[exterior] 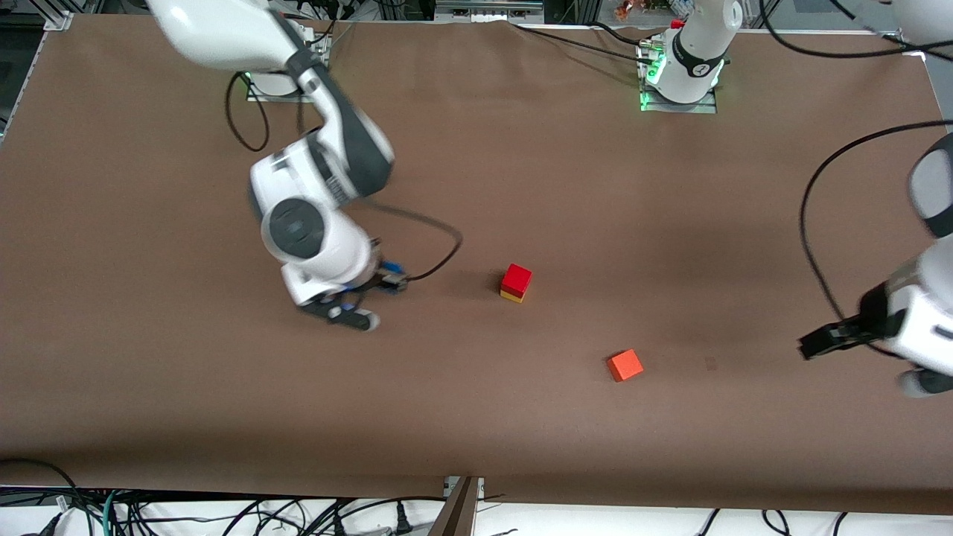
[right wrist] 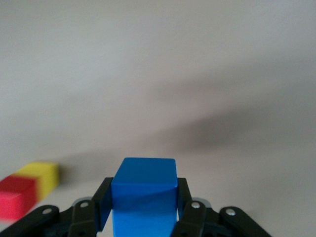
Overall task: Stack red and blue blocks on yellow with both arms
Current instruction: 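Lift the blue cube with the right gripper while the left gripper withdraws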
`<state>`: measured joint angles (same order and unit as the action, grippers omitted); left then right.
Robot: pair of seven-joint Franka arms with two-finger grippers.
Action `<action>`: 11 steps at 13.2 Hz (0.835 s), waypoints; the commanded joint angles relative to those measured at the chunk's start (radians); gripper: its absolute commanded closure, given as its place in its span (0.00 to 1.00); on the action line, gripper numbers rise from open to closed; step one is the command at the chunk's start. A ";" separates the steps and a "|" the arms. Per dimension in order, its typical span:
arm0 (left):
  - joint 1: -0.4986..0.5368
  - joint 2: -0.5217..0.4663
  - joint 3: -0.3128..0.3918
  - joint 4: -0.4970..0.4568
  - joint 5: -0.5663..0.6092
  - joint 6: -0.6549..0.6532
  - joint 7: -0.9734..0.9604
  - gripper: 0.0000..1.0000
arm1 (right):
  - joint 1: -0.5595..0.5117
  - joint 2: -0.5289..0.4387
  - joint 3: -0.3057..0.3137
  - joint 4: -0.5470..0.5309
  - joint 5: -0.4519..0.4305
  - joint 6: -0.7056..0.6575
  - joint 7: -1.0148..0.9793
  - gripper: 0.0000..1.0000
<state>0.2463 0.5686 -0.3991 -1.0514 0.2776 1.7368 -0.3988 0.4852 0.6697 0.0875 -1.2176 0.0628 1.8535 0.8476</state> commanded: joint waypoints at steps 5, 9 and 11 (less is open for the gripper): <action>-0.009 -0.139 -0.006 -0.119 0.011 -0.147 0.023 0.00 | 0.229 0.122 -0.009 0.118 0.012 0.283 0.231 0.46; -0.070 -0.230 0.222 -0.199 -0.224 -0.148 0.271 0.00 | 0.239 0.163 -0.011 0.118 0.005 0.386 0.231 0.45; -0.128 -0.249 0.336 -0.226 -0.296 -0.146 0.334 0.00 | 0.240 0.171 -0.014 0.118 -0.007 0.386 0.229 0.45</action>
<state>0.1707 0.3712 -0.1580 -1.2067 0.0419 1.5859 -0.1341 0.7215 0.8139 0.0767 -1.1438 0.0643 2.2385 1.0695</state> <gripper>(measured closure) 0.000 0.436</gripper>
